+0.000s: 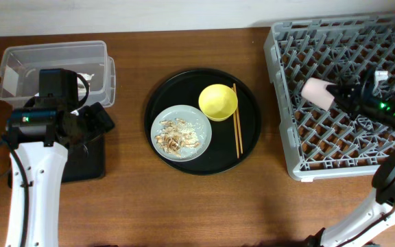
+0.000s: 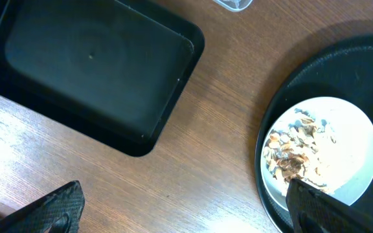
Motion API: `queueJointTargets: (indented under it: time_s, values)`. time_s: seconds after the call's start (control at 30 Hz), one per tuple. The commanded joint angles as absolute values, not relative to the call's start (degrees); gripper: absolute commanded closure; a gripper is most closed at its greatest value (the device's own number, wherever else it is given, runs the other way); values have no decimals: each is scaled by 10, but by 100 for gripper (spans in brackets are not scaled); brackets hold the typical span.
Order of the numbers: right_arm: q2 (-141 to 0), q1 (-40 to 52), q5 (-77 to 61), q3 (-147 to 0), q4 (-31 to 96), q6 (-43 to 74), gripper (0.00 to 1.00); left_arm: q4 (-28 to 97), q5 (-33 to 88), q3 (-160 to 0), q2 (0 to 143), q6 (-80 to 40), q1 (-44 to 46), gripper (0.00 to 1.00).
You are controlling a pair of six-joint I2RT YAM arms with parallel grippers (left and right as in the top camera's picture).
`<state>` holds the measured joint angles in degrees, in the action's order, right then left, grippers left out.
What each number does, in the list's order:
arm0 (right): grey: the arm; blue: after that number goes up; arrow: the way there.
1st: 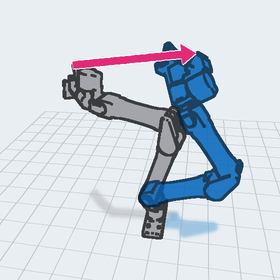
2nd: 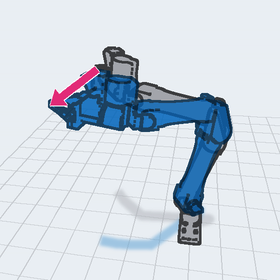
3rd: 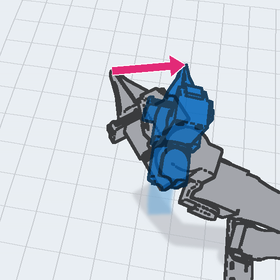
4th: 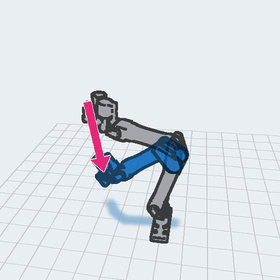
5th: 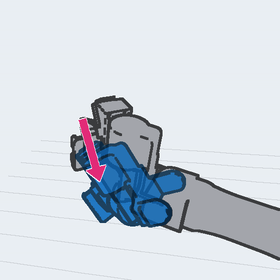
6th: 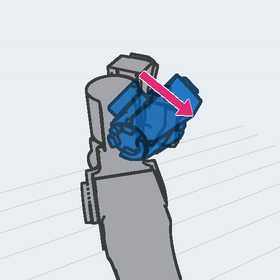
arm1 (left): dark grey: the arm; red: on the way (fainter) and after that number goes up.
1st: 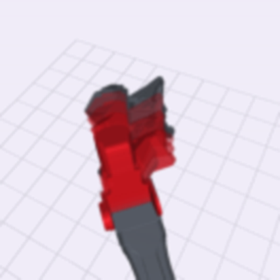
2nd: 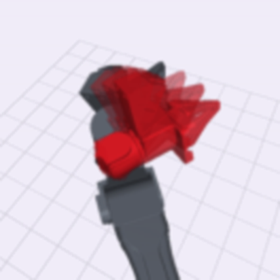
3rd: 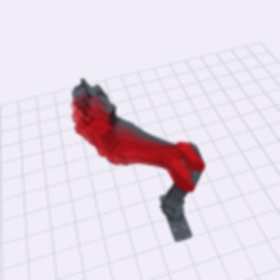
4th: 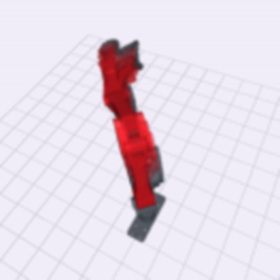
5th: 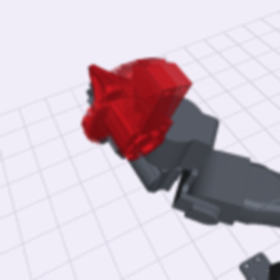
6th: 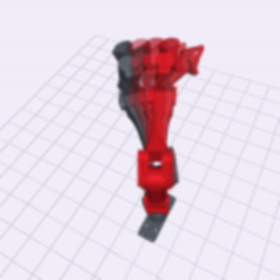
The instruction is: Sort waste into correct bins and load items into the dishwasher rack
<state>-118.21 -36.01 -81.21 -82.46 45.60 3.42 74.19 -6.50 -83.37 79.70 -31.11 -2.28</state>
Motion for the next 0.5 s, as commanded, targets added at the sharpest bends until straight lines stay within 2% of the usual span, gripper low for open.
queueJointTargets:
  time_s: [0.0,0.13,0.47]
  values:
    - [-1188,-388,-799,-825,463,28,96,742,-74,-834,789,-317,-25,1]
    - [-1184,-416,-775,-826,483,28,95,742,-74,-834,789,-317,-25,1]
    - [-1136,-426,-626,-830,518,35,74,742,-74,-834,789,-317,-25,1]
